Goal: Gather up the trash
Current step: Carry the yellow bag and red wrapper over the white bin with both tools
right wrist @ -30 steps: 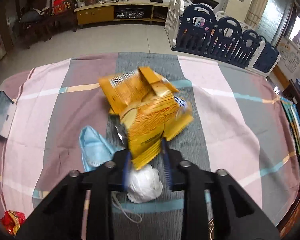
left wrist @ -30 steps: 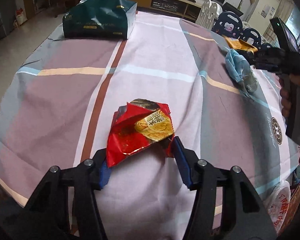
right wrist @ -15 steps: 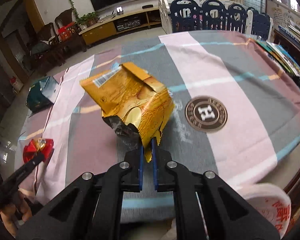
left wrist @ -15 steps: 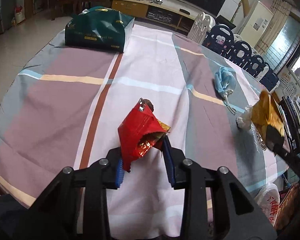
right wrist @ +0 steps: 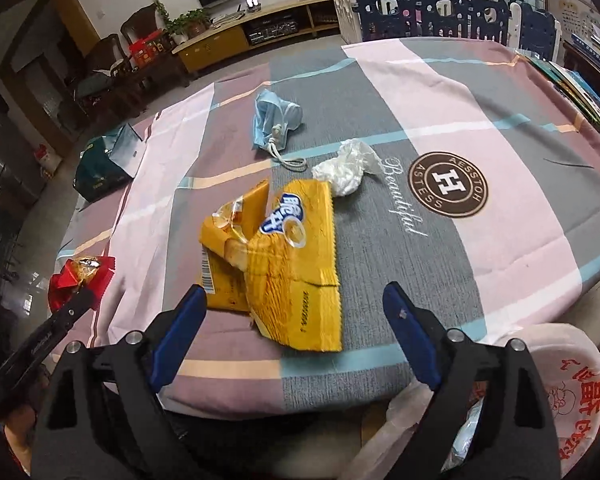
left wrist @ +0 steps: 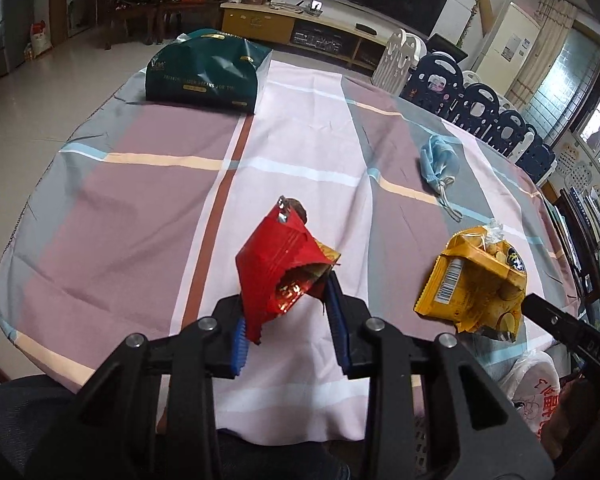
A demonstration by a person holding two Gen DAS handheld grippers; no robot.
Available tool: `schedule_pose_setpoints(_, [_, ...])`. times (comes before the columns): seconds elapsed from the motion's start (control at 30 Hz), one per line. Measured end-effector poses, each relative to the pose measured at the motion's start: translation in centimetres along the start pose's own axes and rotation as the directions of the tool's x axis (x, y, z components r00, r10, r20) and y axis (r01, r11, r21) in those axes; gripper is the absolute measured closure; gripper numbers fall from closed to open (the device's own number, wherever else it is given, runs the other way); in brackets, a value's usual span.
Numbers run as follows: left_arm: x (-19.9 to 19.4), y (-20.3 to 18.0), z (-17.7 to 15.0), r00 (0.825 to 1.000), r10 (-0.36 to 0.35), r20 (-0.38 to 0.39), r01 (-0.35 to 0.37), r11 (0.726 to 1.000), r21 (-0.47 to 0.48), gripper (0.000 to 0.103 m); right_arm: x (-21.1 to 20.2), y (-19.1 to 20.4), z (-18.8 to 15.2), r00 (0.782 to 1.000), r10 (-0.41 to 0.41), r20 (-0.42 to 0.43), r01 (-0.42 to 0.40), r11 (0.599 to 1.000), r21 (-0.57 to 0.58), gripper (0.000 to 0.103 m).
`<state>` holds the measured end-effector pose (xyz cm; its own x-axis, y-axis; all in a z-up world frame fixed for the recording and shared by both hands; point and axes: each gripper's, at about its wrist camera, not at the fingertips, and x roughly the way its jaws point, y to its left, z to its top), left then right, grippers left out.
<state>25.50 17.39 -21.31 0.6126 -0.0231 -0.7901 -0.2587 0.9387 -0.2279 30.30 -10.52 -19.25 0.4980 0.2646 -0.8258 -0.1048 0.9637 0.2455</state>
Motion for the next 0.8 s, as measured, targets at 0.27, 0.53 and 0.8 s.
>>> schedule_pose_setpoints(0.27, [-1.8, 0.6, 0.0, 1.0, -0.002, 0.028, 0.002, 1.0, 0.001, 0.069, 3.1, 2.1, 0.2, 0.998, -0.016, -0.066, 0.015, 1.0, -0.016, 0.081])
schedule_pose_setpoints(0.53, [-5.6, -0.2, -0.2, 0.991, 0.056, 0.12, -0.064, 0.996, 0.064, 0.069, -3.1, 1.4, -0.5, 0.994, -0.056, 0.094, 0.056, 0.998, 0.001, 0.082])
schedule_pose_setpoints(0.8, [-8.3, -0.7, -0.7, 0.986, 0.04, 0.164, -0.055, 0.995, 0.089, 0.069, -6.1, 1.9, -1.4, 0.988, -0.068, 0.141, 0.069, 0.998, -0.001, 0.082])
